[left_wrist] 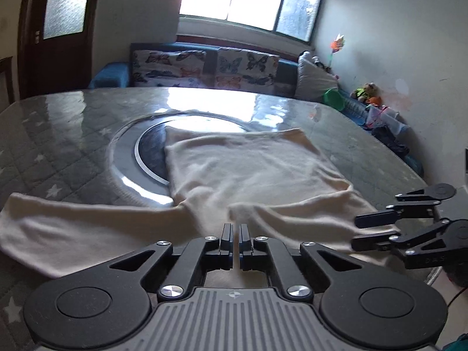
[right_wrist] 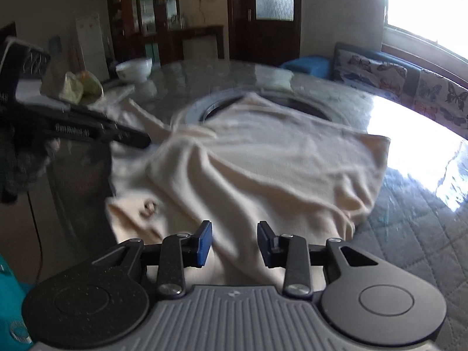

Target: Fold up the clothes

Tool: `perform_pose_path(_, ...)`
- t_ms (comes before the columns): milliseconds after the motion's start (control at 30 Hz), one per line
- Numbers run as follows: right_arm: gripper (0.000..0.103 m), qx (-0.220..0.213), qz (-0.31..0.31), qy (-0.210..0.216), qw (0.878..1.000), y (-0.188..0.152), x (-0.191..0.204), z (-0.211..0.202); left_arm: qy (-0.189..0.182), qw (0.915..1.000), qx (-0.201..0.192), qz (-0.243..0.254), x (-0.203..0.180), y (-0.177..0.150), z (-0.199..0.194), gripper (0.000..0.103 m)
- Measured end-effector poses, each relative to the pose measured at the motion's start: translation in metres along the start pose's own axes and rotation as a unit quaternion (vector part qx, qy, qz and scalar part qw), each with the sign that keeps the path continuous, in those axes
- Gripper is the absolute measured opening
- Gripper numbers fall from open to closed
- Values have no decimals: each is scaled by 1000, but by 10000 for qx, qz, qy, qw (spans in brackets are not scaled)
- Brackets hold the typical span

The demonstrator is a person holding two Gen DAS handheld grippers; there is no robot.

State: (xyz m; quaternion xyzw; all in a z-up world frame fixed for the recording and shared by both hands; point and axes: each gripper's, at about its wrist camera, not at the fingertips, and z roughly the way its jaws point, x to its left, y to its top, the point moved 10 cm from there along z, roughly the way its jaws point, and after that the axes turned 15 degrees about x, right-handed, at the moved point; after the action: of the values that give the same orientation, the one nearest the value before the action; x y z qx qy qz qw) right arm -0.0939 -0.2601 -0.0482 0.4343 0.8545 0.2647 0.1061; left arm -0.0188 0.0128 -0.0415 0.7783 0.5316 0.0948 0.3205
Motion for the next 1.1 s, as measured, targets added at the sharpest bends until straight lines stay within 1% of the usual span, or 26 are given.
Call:
perform_pose_path(67,34,-57,49,98,9999,6,1,2,-183,9998,-5,104,-15,6,4,8)
perform_pose_path(133,34,54,100,353,9993,6,7,11,-325,9991,11,266,-30,11,12,8)
perform_pose_path(200,36,140,117,560,9983,4,13,16,-362,9987,102,340,-38,13,25,9)
perform_pose_path(233,36,136,80,635,9979,4,17,16,-376,9986,155,352,-41,14,31,10)
perform_pose_path(267,35,128,38,713,9974,4,21,15,-440,9982,166,383,-44,15,35,14)
perform_pose_path(300,36,116,-12,796,9968,5,24,13,-430,9980,178,425,-45,15,38,17)
perform_pose_path(333,36,101,-59,862,9962,5,27,11,-419,9978,190,467,-47,15,42,18)
perform_pose_path(467,37,-30,-90,864,9962,12,23,1,-288,9975,441,473,-37,1,53,18)
perform_pose_path(567,37,-144,23,593,9981,20,6,-2,-254,9972,431,554,-31,-9,45,18)
perform_pose_path(667,37,-149,273,85,9995,28,-19,5,-166,9969,465,606,-26,-14,38,18)
perform_pose_path(700,37,-133,318,-83,9994,30,-26,9,-176,9970,473,580,-26,-13,37,20)
perform_pose_path(733,37,-112,351,-242,9990,31,-33,13,-186,9971,482,552,-27,-12,35,24)
perform_pose_path(767,37,-83,374,-418,9984,32,-39,17,-204,9973,441,545,-29,-9,32,36)
perform_pose_path(800,37,-55,396,-594,9974,32,-46,20,-221,9976,374,546,-33,-5,29,50)
perform_pose_path(833,37,-33,397,-756,9963,31,-51,23,-278,9975,295,571,-39,0,28,55)
perform_pose_path(867,38,-24,358,-863,9956,30,-53,26,-335,9974,216,596,-46,5,26,58)
perform_pose_path(967,43,-10,313,-897,9955,28,-53,29,-553,9958,113,724,-68,17,33,61)
perform_pose_path(1033,44,-21,311,-875,9957,27,-54,28,-730,9943,71,773,-80,23,41,61)
perform_pose_path(1100,50,-21,277,-850,9960,26,-56,28,-922,9923,70,819,-89,26,50,61)
